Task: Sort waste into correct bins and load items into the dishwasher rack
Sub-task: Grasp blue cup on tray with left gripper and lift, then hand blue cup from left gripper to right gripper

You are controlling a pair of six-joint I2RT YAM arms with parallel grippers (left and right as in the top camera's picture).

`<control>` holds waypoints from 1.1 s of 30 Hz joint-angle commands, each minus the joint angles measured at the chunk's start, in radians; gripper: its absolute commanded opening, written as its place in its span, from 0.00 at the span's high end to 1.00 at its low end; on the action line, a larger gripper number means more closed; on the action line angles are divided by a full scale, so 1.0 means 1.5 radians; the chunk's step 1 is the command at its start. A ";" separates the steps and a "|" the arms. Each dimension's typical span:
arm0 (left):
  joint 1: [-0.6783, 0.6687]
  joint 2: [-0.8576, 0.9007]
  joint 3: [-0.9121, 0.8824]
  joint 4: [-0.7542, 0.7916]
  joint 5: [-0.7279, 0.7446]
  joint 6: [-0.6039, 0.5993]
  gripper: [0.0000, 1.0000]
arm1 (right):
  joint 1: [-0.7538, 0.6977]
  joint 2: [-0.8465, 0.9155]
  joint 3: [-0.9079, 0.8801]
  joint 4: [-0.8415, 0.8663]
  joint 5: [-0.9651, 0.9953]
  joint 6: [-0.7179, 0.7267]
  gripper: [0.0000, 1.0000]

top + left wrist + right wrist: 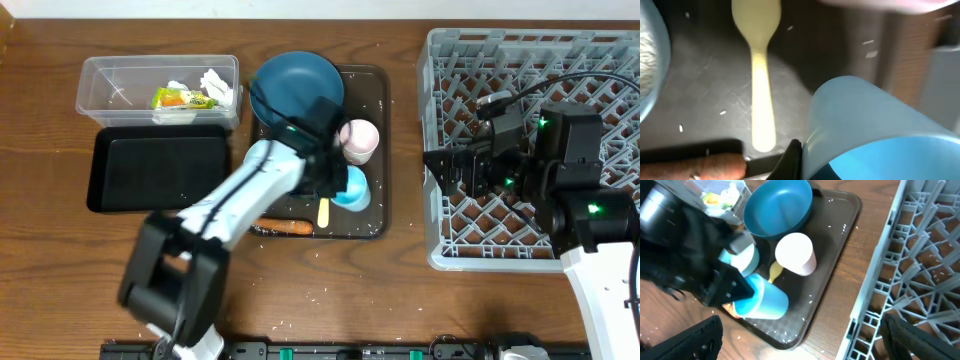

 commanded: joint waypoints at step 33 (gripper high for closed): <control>0.222 -0.128 0.003 0.085 0.687 0.002 0.94 | 0.164 0.157 0.012 0.362 -0.413 -0.002 0.37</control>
